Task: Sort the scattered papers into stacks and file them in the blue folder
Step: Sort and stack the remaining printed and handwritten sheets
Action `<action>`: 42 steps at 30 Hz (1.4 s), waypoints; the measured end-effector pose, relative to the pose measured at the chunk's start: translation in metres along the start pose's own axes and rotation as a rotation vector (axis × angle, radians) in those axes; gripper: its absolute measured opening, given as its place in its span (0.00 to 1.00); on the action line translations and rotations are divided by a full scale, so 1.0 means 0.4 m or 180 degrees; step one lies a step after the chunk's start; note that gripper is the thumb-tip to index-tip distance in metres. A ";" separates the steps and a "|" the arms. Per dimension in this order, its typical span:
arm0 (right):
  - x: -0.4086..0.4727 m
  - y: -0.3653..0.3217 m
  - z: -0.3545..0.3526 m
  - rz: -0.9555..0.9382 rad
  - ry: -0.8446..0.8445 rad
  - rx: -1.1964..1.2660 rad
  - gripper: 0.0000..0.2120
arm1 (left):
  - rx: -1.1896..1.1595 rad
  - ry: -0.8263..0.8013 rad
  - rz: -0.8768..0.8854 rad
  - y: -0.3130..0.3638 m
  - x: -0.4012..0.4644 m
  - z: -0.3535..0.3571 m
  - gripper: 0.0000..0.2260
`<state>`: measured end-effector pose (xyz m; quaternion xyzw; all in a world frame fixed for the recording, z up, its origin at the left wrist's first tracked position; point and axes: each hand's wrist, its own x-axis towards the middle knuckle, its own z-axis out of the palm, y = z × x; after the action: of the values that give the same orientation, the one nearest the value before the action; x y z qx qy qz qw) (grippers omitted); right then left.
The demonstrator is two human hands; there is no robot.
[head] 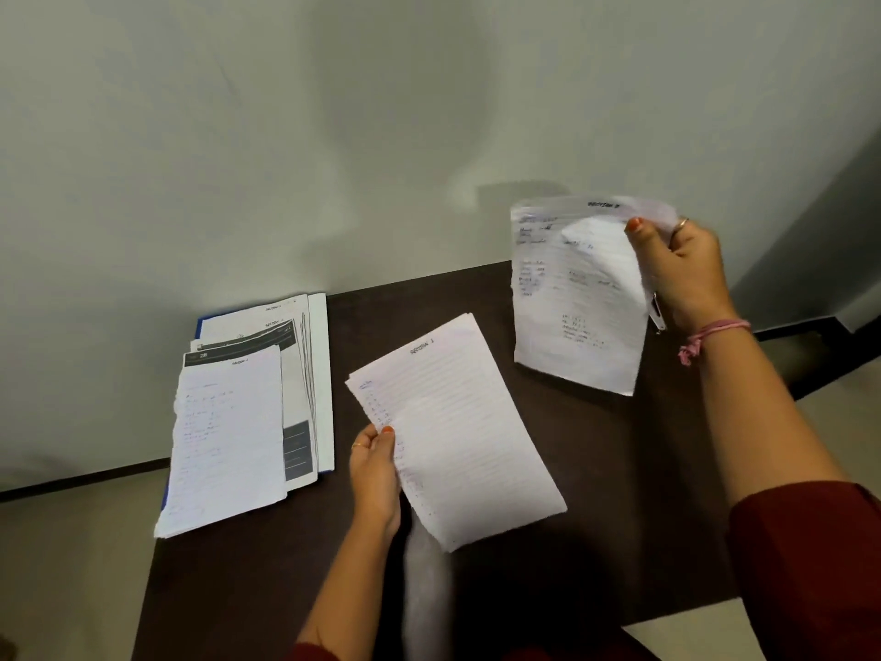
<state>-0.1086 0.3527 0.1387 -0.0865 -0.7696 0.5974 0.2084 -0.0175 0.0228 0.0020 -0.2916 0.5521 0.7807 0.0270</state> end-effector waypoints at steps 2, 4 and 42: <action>-0.025 -0.017 0.007 -0.0021 -0.0242 0.0055 0.12 | -0.0173 -0.0072 -0.0052 0.026 -0.007 -0.035 0.07; -0.046 -0.023 0.020 0.0078 -0.0432 0.0128 0.09 | -0.0281 -0.0156 -0.0133 0.046 -0.009 -0.068 0.06; -0.436 0.234 0.350 0.2286 -0.1037 0.0352 0.19 | 0.0100 -0.0007 -0.0968 -0.028 0.011 -0.111 0.07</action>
<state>-0.0220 0.1878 -0.0165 -0.2429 -0.6800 0.6786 -0.1343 0.0017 -0.0132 -0.0194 -0.3706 0.5136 0.7592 0.1501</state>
